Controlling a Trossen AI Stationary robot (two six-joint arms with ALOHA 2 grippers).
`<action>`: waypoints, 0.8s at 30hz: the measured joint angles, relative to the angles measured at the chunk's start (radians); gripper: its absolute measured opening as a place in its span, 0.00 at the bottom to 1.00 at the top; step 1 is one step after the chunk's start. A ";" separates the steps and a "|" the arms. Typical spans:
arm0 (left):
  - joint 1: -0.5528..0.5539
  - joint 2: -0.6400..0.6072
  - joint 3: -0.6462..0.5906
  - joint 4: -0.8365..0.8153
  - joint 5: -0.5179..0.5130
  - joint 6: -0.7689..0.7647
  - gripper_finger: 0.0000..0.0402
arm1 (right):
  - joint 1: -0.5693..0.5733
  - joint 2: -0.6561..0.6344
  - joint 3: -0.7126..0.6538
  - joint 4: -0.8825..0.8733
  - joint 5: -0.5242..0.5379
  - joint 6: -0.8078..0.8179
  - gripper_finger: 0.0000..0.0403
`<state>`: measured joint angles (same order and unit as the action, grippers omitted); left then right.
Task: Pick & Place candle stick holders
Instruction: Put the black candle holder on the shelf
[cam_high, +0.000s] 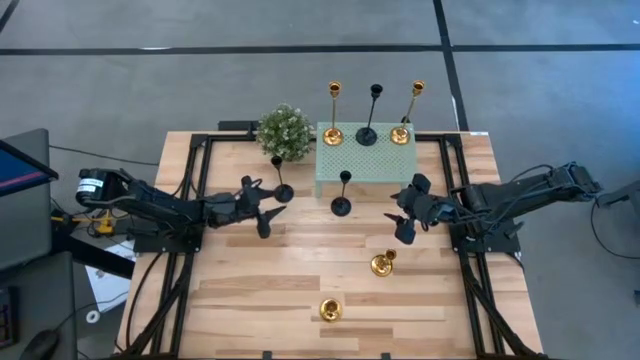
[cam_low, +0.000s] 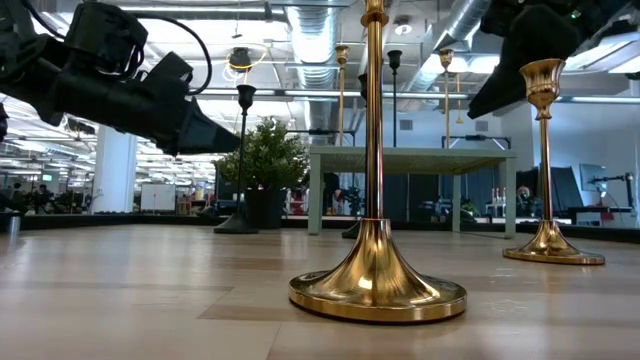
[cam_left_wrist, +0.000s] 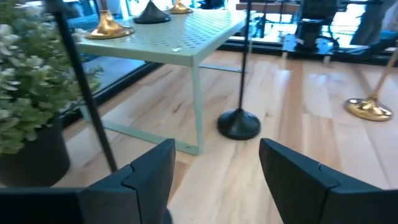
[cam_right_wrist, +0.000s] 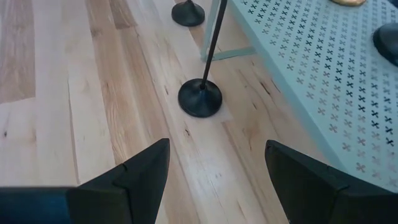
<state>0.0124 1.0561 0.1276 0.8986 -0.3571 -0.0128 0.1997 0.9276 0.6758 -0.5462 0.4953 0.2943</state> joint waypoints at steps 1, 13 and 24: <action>0.000 0.000 0.000 0.000 0.010 0.000 0.58 | 0.000 -0.005 0.000 -0.001 0.000 -0.005 0.63; 0.000 0.000 0.000 0.001 -0.144 0.008 0.53 | 0.000 -0.012 0.000 0.010 0.000 -0.005 0.63; 0.029 0.000 0.000 0.053 -0.198 0.030 0.49 | 0.000 -0.012 0.000 0.010 0.000 -0.006 0.63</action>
<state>0.0411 1.0561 0.1276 0.9516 -0.5551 0.0174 0.1997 0.9157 0.6758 -0.5367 0.4957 0.2886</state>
